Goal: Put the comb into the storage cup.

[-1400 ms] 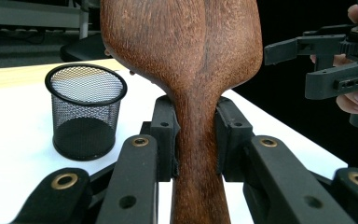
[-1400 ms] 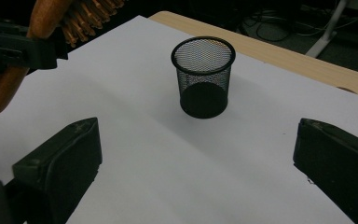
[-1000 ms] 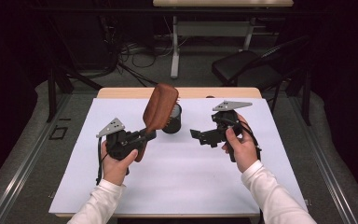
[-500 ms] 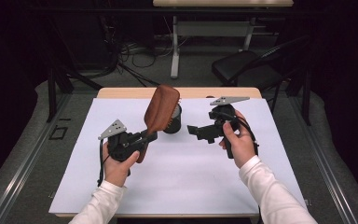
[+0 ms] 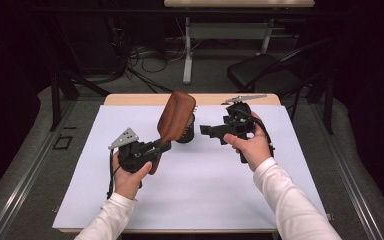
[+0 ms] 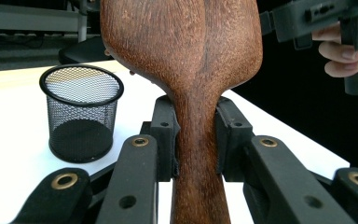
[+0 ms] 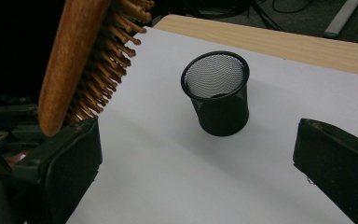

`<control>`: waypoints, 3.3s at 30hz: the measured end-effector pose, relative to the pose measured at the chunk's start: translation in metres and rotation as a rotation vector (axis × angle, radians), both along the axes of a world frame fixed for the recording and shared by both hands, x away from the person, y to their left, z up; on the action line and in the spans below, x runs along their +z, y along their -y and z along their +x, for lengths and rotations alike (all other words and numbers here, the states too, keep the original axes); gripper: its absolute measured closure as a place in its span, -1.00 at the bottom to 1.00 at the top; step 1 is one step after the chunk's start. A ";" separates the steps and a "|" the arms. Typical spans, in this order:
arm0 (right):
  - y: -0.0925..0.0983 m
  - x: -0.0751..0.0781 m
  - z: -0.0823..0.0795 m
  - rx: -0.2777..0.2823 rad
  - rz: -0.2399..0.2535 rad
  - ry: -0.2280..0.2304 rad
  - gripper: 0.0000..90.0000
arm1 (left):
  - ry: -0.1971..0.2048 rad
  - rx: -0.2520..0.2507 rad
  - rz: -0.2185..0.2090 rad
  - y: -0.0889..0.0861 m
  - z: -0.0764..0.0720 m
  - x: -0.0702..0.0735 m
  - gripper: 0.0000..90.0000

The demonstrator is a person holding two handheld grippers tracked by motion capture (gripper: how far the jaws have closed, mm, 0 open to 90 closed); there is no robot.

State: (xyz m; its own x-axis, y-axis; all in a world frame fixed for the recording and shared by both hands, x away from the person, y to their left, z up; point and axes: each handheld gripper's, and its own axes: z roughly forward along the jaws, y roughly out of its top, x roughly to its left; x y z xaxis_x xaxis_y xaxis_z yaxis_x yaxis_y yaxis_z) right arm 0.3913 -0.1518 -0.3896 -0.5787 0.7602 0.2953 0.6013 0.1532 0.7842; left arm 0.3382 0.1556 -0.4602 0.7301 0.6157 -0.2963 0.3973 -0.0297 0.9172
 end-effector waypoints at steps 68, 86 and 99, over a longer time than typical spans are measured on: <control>-0.036 -0.003 0.017 0.107 0.212 -0.152 -0.74 | 0.014 -0.064 0.058 0.023 -0.012 -0.011 0.61; -0.040 -0.007 0.019 0.120 0.235 -0.175 -0.69 | 0.011 -0.069 0.057 0.025 -0.012 -0.012 0.61; -0.039 -0.010 0.021 0.106 0.270 -0.194 -0.67 | 0.018 -0.068 0.074 0.027 -0.012 -0.015 0.61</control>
State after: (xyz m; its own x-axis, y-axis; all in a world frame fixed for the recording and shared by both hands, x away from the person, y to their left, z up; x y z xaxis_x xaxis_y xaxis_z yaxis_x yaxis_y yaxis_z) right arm 0.4124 -0.1131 -0.3995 -0.5641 0.5780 0.5896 0.7348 0.0258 0.6777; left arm 0.3262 0.1289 -0.4753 0.7757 0.5846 -0.2377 0.3751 -0.1242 0.9186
